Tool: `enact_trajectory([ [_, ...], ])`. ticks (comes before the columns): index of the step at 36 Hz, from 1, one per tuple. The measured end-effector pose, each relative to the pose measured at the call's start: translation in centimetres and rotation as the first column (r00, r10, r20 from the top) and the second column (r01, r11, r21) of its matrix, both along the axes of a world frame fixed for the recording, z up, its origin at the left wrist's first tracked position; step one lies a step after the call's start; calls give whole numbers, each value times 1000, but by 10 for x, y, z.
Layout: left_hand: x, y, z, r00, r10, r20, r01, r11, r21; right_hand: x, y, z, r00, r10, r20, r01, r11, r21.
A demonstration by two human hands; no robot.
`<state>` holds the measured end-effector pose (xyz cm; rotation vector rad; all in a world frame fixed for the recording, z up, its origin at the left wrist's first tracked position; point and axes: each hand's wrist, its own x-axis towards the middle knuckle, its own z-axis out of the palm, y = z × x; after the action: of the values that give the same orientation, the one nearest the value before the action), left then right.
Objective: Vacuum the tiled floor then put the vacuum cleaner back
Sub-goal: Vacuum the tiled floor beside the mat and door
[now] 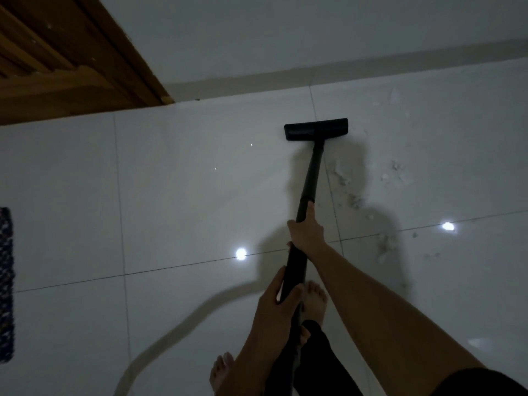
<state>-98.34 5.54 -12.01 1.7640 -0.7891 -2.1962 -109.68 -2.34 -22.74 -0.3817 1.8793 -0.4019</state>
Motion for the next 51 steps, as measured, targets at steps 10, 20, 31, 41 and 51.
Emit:
enact_trajectory([
  [10, -32, -44, 0, 994, 90, 65, -90, 996, -5, -21, -57, 6, 993, 117, 27, -116, 993, -24],
  [20, -32, -51, 14, 987, 137, 88, -136, 991, -19, -4, -71, 14, 990, 118, 83, -113, 991, -68],
  [31, -20, -11, 25, 978, 156, 137, -154, 988, -25, 15, -36, 32, 974, 215, 67, -213, 976, -37],
  [41, -14, 22, 35, 966, 212, 149, -219, 975, 29, 24, -2, 40, 971, 231, 65, -232, 973, 0],
  [51, -27, 33, 29, 968, 220, 119, -229, 970, 78, 7, 16, 29, 976, 218, 19, -218, 976, 25],
])
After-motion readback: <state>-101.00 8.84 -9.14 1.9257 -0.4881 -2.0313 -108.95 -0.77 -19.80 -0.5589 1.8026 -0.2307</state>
